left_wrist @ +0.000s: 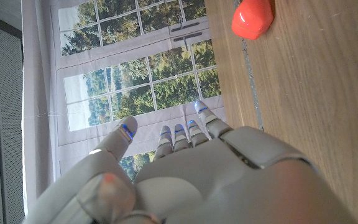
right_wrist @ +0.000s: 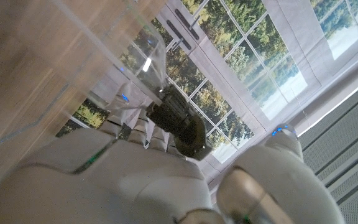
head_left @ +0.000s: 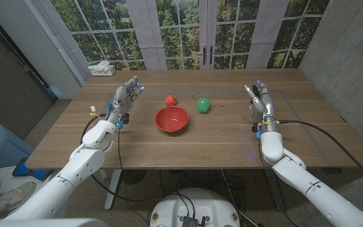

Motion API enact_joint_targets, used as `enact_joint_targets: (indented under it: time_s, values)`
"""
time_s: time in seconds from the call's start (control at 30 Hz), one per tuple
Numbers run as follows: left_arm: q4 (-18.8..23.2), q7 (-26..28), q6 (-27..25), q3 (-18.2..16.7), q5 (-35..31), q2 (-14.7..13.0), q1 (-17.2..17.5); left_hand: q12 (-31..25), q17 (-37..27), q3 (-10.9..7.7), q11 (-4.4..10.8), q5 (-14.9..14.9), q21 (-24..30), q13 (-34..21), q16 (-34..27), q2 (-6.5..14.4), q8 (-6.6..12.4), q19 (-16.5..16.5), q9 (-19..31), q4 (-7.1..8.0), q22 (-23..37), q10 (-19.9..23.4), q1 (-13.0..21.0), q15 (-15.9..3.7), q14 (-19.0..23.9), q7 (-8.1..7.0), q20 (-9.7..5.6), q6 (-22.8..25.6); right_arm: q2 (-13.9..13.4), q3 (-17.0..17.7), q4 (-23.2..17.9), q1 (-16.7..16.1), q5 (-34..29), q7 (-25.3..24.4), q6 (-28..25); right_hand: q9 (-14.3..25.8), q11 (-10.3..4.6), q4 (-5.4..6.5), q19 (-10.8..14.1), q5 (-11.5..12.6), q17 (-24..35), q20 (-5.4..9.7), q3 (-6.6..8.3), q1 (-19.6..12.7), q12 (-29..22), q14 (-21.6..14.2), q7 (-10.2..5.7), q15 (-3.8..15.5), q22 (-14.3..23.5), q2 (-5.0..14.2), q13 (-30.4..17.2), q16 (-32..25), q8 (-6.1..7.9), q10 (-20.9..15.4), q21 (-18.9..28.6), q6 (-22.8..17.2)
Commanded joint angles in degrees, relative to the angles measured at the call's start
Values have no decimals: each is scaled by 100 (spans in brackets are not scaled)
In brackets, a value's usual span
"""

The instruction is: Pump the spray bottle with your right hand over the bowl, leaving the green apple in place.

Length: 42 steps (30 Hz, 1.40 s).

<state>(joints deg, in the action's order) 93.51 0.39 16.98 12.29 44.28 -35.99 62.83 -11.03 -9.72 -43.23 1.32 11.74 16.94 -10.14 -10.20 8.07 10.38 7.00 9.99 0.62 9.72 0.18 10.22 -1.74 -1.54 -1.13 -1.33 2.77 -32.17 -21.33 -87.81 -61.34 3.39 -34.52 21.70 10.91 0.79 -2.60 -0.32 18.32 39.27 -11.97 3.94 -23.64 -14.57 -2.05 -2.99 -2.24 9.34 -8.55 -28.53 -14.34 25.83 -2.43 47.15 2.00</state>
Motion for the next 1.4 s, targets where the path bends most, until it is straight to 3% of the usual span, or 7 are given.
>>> enact_joint_targets:
  time_s: [0.03, 0.13, 0.3, 0.43, 0.87, 1.17, 1.4]
  values:
    - [-66, -61, 46, -17, 50, 17, 9, -12, -15, 24, 11, -19, -10, -16, -29, 303, 9, 22, 11, 0, 35, -28, 68, -51, -20, 8, 8, 5, -116, 326, -106, -150, 1010, 1085, 956, -13, 33, 78, 165, 108, -122, 11, -89, 251, 16, -80, -13, -6, 5, 22, 127, 43, -19, -203, -107, -305]
    - [-91, -94, 47, -21, 80, 19, 9, -10, -15, 26, -1, -19, -16, -16, -29, 305, 8, 25, 11, 2, 35, -32, 71, -55, -20, 9, 10, 2, -258, 398, -228, -137, 1510, 1609, 838, -34, 46, 151, 286, 174, -260, 132, -117, 380, 72, -21, 73, 34, 2, 120, 266, 120, -66, -257, -204, -470]
    - [-133, -116, 56, -54, 146, 32, 34, -11, -15, 30, 5, -19, -25, -16, -28, 305, 9, 27, 11, 3, 35, -31, 76, -53, -23, 5, 12, 3, -287, 502, -212, -54, 2098, 2204, 885, -58, 11, 232, 291, 253, -629, 784, -112, 497, 155, -22, 244, 137, 8, 328, 574, 240, -222, -433, -502, -751]
    - [-194, -190, 62, -63, 197, 39, 1, -10, -15, 33, 11, -19, -34, -16, -28, 304, 9, 27, 11, 4, 36, -33, 80, -54, -24, 3, 13, 4, -370, 591, -263, 22, 2594, 2689, 785, -61, -10, 331, 395, 237, -824, 1047, -87, 622, 163, -74, 365, 210, 12, 531, 726, 264, -303, -587, -614, -916]
    - [-392, -434, -8, -136, 435, 18, -49, -1, -1, 257, 65, -72, -104, -16, -8, 29, -1, 24, 7, -90, 35, -69, -7, -95, -63, -72, -31, -28, -748, 888, -524, 203, 3517, 3532, 69, -64, 30, 582, 707, 89, -1125, 1218, -27, 947, 191, -231, 559, 209, 10, 999, 972, 247, -460, -771, -757, -1180]
    - [-656, -735, -41, -247, 707, 3, -17, -7, -58, 280, 56, -41, -144, -17, -35, 232, -15, 44, 5, 122, 40, -65, -148, -94, -85, 71, -24, -88, -815, 1002, -642, 412, 4126, 3886, -454, -63, 67, 637, 850, 14, -1236, 1240, -4, 1024, 203, -327, 645, 198, 7, 1129, 1058, 236, -530, -820, -805, -1251]
    - [-1036, -1100, -38, -248, 891, 95, -182, -6, -76, 335, 96, -33, -162, -17, -44, 212, -20, 52, 4, 253, 45, -72, -261, -125, -95, 81, -64, -125, -848, 1099, -858, 416, 4204, 3643, -763, -61, 92, 698, 889, -41, -1311, 1248, 37, 1089, 208, -366, 655, 217, 9, 1288, 1121, 234, -573, -863, -867, -1329]
